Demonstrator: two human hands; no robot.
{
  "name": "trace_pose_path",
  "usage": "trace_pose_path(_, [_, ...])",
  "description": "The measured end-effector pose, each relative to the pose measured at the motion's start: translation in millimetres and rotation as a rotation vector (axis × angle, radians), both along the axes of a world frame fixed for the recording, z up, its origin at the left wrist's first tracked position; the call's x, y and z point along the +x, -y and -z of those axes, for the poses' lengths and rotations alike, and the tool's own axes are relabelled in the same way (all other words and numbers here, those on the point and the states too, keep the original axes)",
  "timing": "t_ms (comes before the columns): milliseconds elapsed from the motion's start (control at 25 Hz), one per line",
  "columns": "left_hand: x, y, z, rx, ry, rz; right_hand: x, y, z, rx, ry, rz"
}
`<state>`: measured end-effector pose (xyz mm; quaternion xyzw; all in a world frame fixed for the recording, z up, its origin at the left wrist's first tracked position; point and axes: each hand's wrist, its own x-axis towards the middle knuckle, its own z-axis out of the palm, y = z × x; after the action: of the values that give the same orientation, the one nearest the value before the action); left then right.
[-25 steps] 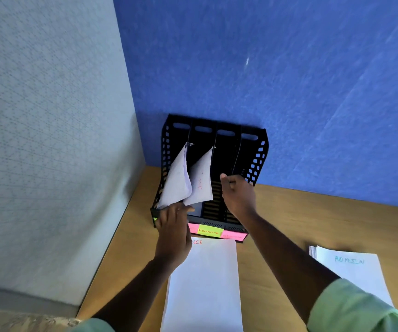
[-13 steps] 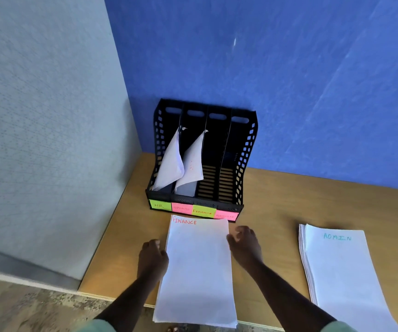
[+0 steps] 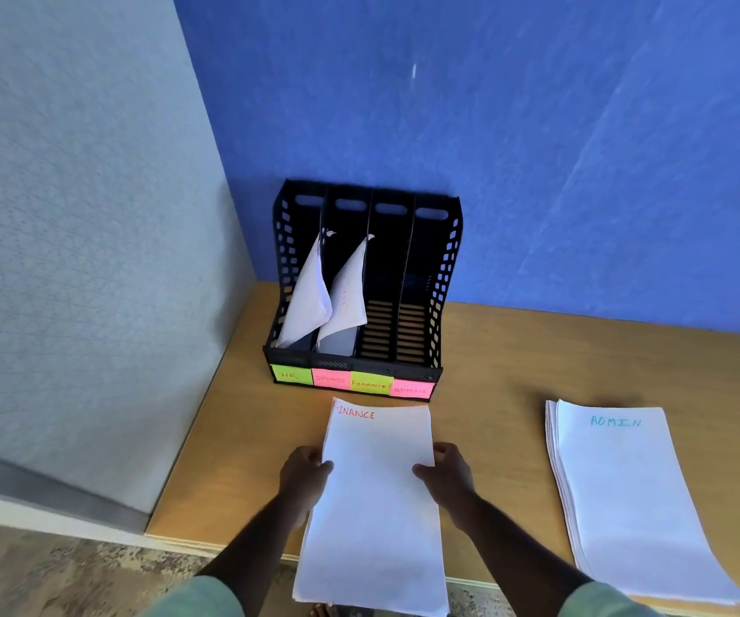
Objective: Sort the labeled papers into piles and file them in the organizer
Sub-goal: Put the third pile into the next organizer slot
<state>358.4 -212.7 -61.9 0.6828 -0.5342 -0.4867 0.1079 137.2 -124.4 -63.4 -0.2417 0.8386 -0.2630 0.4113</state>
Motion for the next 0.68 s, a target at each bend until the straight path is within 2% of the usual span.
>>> trace_pose_path(160, [-9,-15,1,-0.001,0.004,0.057,-7,-14,2,0.021,0.070,0.003])
trace_pose_path(360, [-31,-28,-7,-0.045,-0.093,-0.007,-16,-26,-15,-0.223,0.214,0.127])
trace_pose_path(440, [-47,-30,-23,-0.150,-0.154,-0.007,-18,-27,-27,-0.304,0.211,0.134])
trace_pose_path(680, [-86,-48,-86,-0.608,-0.350,-0.043,-15,-16,-86,-0.577,-0.048,0.209])
